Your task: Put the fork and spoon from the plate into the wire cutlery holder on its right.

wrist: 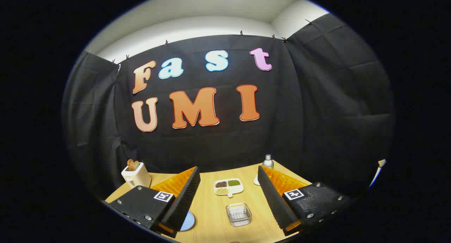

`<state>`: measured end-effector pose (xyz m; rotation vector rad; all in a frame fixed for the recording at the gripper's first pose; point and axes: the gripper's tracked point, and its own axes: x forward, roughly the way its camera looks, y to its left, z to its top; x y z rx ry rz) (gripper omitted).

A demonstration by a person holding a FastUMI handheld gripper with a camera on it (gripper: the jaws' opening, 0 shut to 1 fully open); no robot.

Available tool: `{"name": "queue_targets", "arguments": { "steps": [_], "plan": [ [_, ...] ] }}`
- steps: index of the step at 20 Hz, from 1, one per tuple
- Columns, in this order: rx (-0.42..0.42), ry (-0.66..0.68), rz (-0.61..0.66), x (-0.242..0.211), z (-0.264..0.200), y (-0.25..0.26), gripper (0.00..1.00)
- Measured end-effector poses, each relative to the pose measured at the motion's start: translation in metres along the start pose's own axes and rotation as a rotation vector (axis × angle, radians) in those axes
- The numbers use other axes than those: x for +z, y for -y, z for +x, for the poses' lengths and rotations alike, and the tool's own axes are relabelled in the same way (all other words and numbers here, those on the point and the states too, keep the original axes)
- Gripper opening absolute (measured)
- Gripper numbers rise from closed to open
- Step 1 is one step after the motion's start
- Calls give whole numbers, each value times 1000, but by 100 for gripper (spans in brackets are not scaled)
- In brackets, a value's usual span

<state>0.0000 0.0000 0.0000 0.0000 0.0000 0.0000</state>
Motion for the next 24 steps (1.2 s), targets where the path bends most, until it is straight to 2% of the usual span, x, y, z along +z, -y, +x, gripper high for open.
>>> {"name": "queue_targets", "arguments": {
  "steps": [4, 8, 15, 19, 24],
  "plan": [
    [22, -31, -41, -7, 0, -31, 98],
    [50, -1, -58, 2, -2, -59, 98],
    [80, -3, -103, -12, -2, -101, 98],
    [113, -29, -114, -37, 0, -125, 98],
    [147, -138, -114, -105, 11, -153, 98]
  ]
}}
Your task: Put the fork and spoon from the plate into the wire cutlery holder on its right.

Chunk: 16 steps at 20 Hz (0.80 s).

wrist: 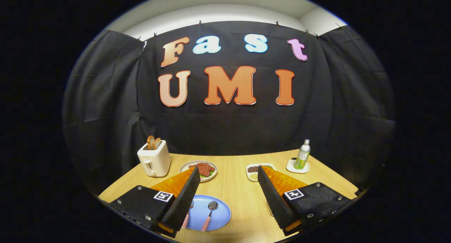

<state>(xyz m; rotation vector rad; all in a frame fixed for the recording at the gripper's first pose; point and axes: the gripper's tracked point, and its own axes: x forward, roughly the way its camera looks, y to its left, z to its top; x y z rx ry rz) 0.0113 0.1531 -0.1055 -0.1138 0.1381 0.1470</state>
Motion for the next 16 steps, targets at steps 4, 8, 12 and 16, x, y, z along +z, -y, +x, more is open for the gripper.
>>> {"name": "queue_targets", "arguments": {
  "steps": [4, 8, 12, 16],
  "plan": [
    [17, -110, 6, -61, 15, -21, 98],
    [26, -230, 13, -117, 25, -36, 97],
    [40, -340, -8, -161, 27, -49, 85],
    [34, -434, -7, -195, 27, -56, 70]
  ]
}}
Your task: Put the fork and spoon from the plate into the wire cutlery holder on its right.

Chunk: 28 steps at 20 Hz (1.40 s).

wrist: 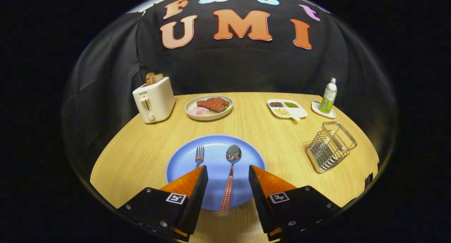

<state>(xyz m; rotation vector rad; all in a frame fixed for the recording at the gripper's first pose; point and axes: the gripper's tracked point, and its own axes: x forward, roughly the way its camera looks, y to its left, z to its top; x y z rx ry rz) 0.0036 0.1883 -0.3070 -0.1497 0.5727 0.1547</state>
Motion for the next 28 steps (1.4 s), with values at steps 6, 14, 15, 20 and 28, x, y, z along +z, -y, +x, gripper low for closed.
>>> {"name": "queue_targets", "arguments": {
  "steps": [6, 14, 15, 20, 28],
  "plan": [
    [-23, -65, -15, -24, 13, -2, 46],
    [-58, -120, 4, -45, 22, 3, 24],
    [-61, -116, 11, -42, 21, 4, 20],
    [-52, -114, 30, -28, 11, 9, 8],
    [-15, -102, 12, 30, -33, 60, 7]
  ]
}}
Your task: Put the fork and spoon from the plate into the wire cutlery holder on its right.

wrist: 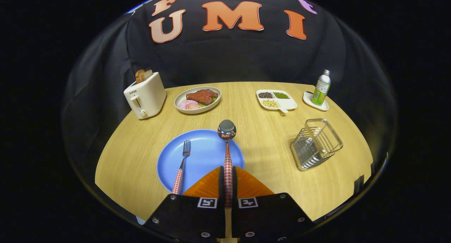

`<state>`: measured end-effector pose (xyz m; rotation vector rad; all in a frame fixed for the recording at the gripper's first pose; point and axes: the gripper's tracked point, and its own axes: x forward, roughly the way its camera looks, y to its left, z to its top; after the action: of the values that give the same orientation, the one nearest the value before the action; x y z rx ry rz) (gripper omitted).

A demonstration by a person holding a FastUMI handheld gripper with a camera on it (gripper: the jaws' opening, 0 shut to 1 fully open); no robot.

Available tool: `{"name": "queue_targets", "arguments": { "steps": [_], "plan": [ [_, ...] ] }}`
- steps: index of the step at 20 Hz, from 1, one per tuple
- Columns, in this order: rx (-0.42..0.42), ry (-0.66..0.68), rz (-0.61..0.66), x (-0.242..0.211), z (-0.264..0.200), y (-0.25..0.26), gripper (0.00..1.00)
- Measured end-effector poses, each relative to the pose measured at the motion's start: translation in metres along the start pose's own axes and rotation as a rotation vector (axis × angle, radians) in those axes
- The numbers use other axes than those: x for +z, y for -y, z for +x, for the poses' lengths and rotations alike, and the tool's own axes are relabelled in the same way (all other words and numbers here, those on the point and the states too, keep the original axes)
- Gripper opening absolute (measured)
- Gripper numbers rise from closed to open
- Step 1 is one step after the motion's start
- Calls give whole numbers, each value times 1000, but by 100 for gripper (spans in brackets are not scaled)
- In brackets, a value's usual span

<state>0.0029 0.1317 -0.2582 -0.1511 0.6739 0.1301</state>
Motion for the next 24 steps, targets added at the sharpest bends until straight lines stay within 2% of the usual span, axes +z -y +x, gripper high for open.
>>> {"name": "queue_targets", "arguments": {
  "steps": [8, 12, 18, 24],
  "plan": [
    [-76, -47, -115, 50, -49, 110, 7],
    [-76, -160, -80, 47, -66, 145, 8],
    [-57, -347, -66, 29, -72, 173, 7],
    [-49, -480, -103, 26, -51, 186, 7]
  ]
}}
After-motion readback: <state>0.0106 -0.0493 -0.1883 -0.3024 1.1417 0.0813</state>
